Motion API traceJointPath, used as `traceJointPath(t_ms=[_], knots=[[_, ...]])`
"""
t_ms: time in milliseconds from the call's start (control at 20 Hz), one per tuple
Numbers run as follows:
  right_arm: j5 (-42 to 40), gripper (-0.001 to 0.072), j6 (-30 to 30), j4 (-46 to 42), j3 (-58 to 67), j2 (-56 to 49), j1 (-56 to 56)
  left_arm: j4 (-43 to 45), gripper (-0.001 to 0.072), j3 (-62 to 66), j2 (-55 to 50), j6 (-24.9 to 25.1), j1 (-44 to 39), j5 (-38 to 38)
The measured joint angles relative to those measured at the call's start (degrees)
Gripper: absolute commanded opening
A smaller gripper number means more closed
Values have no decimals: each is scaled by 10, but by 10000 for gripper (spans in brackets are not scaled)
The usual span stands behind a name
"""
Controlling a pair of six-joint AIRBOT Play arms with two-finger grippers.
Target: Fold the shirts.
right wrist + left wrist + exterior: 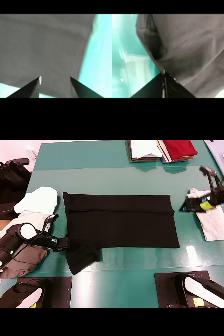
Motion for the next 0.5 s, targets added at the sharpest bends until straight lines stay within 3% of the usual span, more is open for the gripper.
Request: traceJointPath(t_ms=[50, 100, 250, 400, 500], knots=[[0, 510, -4, -1, -33, 9, -25, 1, 23, 3, 1, 0, 0, 0], [1, 537, -9, -2, -68, 17, -54, 2, 24, 7, 2, 1, 0, 0], [2, 525, -24, 7, -166, 26, -135, 4, 24, 23, 4, 3, 0, -1], [-12, 434, -41, 40, -238, 10, -178, 5, 24, 31, 5, 7, 0, -2], [-28, 428, -50, 65, -269, -9, -178, 6, 24, 34, 5, 10, 0, -3]])
